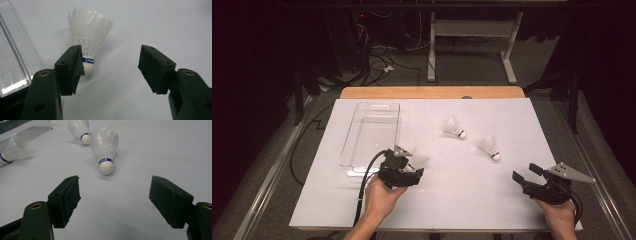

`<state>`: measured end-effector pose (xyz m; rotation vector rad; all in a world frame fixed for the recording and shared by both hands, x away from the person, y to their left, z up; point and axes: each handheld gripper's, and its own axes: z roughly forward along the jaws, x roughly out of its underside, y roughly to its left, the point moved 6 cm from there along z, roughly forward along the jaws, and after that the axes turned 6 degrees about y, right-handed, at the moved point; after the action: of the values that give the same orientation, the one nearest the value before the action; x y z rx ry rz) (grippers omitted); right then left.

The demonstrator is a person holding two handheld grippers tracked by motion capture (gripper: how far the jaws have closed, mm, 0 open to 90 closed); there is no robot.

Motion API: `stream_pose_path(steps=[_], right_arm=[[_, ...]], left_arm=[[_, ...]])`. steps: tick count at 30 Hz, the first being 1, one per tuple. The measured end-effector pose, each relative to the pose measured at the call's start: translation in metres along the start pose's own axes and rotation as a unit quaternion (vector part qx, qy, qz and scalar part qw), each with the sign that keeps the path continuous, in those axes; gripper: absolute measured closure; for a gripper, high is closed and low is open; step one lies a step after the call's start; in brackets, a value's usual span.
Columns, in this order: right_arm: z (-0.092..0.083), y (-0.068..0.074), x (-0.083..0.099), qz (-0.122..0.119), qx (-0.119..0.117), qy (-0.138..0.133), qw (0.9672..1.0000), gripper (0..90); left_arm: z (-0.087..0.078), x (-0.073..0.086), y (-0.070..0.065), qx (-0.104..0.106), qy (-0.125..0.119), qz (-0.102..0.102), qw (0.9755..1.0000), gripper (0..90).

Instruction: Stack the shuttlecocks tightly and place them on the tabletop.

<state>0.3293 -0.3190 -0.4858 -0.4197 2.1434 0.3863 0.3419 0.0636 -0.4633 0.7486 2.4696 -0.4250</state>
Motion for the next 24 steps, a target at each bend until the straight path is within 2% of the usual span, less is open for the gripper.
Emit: stream_pose_path(steps=[17,24], right_arm=[[0.000,0.000,0.000,0.000,-0.002,0.002,1.0000,24.8],[0.000,0.000,0.000,0.000,-0.003,0.002,1.0000,24.8]], left_arm=[[0.000,-0.027,0.001,-0.007,0.032,-0.008,0.9994,35.7],[0.003,-0.037,0.002,-0.017,0.041,-0.010,0.9990,35.4]])
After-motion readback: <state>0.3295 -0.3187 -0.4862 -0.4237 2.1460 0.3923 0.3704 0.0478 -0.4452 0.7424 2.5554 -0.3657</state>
